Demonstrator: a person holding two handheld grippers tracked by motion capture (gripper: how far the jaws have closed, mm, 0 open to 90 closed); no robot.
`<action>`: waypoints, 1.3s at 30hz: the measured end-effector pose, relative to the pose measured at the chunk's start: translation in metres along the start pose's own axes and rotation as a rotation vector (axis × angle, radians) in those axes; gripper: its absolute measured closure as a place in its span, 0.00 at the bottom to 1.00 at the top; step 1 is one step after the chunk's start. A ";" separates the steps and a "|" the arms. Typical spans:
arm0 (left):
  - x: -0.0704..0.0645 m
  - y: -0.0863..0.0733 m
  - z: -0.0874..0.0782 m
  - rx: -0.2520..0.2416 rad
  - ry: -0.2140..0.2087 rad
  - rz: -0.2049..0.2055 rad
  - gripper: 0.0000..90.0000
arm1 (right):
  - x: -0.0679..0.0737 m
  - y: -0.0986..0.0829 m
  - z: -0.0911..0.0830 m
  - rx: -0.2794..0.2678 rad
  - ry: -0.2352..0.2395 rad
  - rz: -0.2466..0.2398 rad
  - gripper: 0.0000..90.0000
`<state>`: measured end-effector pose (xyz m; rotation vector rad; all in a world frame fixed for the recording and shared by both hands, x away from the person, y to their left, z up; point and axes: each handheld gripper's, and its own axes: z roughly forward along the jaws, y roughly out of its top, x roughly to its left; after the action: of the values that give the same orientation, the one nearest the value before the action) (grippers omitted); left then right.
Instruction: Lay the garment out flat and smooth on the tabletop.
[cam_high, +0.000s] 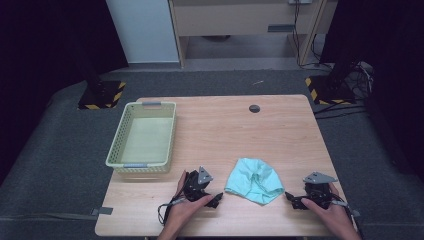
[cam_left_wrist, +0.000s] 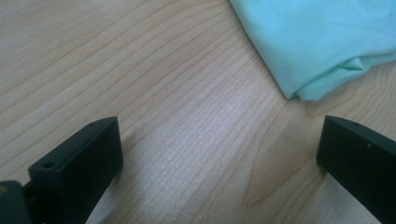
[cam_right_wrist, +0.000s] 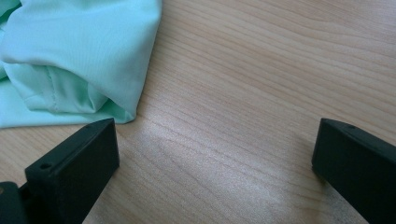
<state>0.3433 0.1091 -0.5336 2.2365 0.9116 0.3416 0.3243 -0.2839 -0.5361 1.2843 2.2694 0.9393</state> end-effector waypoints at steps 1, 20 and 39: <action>0.000 0.001 0.000 0.003 -0.002 0.003 0.00 | 0.000 0.000 0.000 -0.001 -0.002 0.002 0.01; -0.010 0.011 -0.012 -0.082 0.011 0.025 0.05 | -0.001 0.001 -0.012 0.001 -0.017 -0.012 0.13; -0.028 0.021 -0.023 -0.148 -0.018 0.051 0.18 | 0.024 0.018 -0.024 -0.057 0.089 -0.101 0.55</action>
<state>0.3233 0.0908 -0.5024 2.1258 0.7942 0.3989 0.3084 -0.2659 -0.5060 1.1139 2.3322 1.0359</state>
